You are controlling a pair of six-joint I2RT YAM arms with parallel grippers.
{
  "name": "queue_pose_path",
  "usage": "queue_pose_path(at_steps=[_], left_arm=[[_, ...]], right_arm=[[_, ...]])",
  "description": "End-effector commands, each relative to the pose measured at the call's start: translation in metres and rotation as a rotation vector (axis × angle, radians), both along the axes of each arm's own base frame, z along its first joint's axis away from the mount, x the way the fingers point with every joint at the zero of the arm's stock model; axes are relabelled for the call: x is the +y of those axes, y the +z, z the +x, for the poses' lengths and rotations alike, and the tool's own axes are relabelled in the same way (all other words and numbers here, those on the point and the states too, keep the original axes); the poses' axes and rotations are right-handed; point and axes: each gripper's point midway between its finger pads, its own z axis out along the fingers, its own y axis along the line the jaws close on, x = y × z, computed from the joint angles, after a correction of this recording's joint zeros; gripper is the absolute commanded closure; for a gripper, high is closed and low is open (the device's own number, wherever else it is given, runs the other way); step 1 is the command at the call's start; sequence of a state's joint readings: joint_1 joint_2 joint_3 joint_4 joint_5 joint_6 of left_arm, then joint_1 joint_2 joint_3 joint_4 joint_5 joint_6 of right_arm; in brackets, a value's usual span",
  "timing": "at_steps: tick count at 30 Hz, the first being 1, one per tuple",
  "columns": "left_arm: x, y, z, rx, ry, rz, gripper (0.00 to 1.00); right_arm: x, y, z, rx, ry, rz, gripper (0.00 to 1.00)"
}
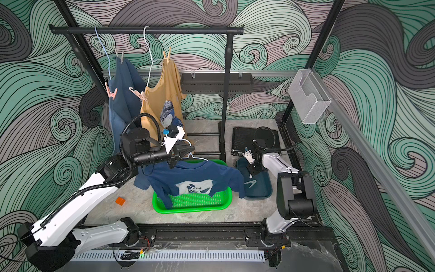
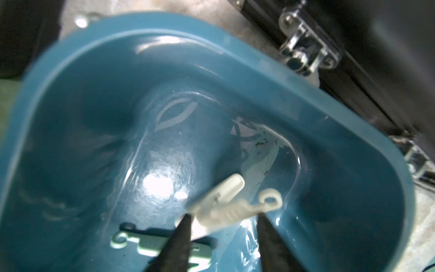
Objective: Remove the clothespins securing t-shirts to the hanger
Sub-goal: Place the clothespin in the storage box, then remove the T-shirt from the hanger.
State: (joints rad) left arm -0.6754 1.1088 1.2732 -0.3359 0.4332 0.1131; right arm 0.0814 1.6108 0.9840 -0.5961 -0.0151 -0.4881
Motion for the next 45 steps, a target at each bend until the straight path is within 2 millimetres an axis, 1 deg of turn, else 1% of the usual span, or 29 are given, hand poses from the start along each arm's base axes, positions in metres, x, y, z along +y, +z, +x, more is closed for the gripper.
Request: queue_pose_path(at_steps=[1,3,7,10,13,16,18,20,21,23,25,28,32,37,39,42,45], left_arm=[[0.005,0.016,0.001,-0.054,0.023,-0.032,1.00],[0.006,0.013,0.002,-0.050,0.031,-0.019,1.00],[0.010,0.020,0.001,-0.061,0.044,-0.022,1.00],[0.014,0.031,-0.001,-0.075,0.054,-0.030,1.00],[0.018,0.038,0.000,-0.079,0.073,-0.022,1.00],[0.024,0.040,0.003,-0.091,0.104,-0.003,1.00],[0.026,0.043,0.005,-0.108,0.112,0.001,1.00],[0.027,0.047,0.005,-0.114,0.113,-0.003,1.00],[0.027,0.049,0.005,-0.116,0.111,-0.003,1.00],[0.030,0.055,0.006,-0.125,0.118,-0.001,1.00],[0.034,0.058,0.009,-0.136,0.131,0.005,1.00],[0.041,0.062,0.016,-0.146,0.158,-0.003,1.00],[0.045,0.069,0.022,-0.147,0.166,-0.030,1.00],[0.042,0.071,0.023,-0.132,0.148,-0.045,1.00],[0.041,0.071,0.023,-0.131,0.142,-0.048,1.00],[0.041,0.072,0.023,-0.126,0.139,-0.056,1.00],[0.038,0.073,0.022,-0.119,0.128,-0.068,1.00]], right_arm=[[-0.003,0.012,0.003,-0.020,-0.017,-0.029,0.42],[-0.006,0.030,0.004,-0.066,-0.024,-0.038,0.37],[-0.010,0.072,0.003,-0.183,-0.029,-0.047,0.30],[-0.009,0.110,-0.001,-0.278,-0.039,-0.030,0.25],[-0.006,0.159,-0.005,-0.412,-0.048,0.004,0.23],[0.017,0.221,-0.016,-0.560,0.023,0.117,0.22],[0.040,0.257,-0.032,-0.642,0.111,0.223,0.21],[0.063,0.277,-0.048,-0.658,0.212,0.318,0.20],[0.070,0.282,-0.055,-0.655,0.240,0.353,0.20],[0.086,0.289,-0.072,-0.640,0.317,0.433,0.20],[0.095,0.288,-0.084,-0.635,0.369,0.477,0.20],[0.104,0.278,-0.102,-0.604,0.450,0.509,0.20],[0.107,0.259,-0.114,-0.545,0.491,0.509,0.20],[0.104,0.233,-0.109,-0.490,0.479,0.454,0.20],[0.106,0.228,-0.105,-0.484,0.466,0.457,0.21],[0.101,0.222,-0.089,-0.510,0.413,0.418,0.21],[0.104,0.219,-0.080,-0.521,0.402,0.416,0.21]])
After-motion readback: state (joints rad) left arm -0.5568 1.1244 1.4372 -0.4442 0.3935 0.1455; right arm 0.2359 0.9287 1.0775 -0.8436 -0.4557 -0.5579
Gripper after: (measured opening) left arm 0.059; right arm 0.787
